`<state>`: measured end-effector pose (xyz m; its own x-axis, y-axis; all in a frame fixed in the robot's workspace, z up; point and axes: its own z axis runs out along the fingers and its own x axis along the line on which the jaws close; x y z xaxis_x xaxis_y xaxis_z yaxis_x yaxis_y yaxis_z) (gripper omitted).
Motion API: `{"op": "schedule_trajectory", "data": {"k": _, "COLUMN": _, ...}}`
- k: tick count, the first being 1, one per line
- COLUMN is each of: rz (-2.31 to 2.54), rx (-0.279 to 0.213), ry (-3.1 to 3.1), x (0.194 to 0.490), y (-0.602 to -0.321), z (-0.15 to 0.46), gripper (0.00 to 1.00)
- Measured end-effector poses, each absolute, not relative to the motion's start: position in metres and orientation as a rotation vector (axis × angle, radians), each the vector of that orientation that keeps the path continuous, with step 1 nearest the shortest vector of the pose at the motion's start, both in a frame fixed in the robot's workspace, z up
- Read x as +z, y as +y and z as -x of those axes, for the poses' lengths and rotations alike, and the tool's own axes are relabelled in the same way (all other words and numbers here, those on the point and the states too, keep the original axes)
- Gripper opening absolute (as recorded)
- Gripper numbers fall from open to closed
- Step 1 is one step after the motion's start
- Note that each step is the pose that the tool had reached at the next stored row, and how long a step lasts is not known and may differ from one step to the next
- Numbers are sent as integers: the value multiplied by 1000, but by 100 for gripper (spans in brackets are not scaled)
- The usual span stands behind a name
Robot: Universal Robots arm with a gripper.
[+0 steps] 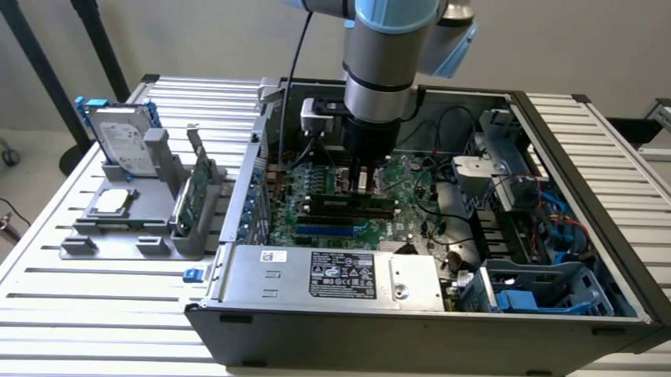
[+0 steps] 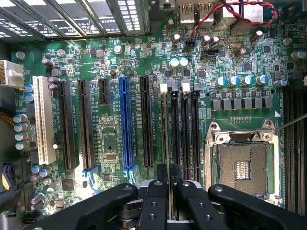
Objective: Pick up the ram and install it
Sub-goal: 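Insert the ram into the slot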
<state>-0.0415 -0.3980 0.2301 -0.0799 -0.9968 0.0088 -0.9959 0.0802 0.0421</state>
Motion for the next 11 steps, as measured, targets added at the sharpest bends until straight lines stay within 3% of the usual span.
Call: {"op": "schedule_trajectory", "data": {"k": 11, "rz": -2105, "rx": -33, "ry": -2281, "x": 228, "y": -396, "z": 41, "gripper": 14}}
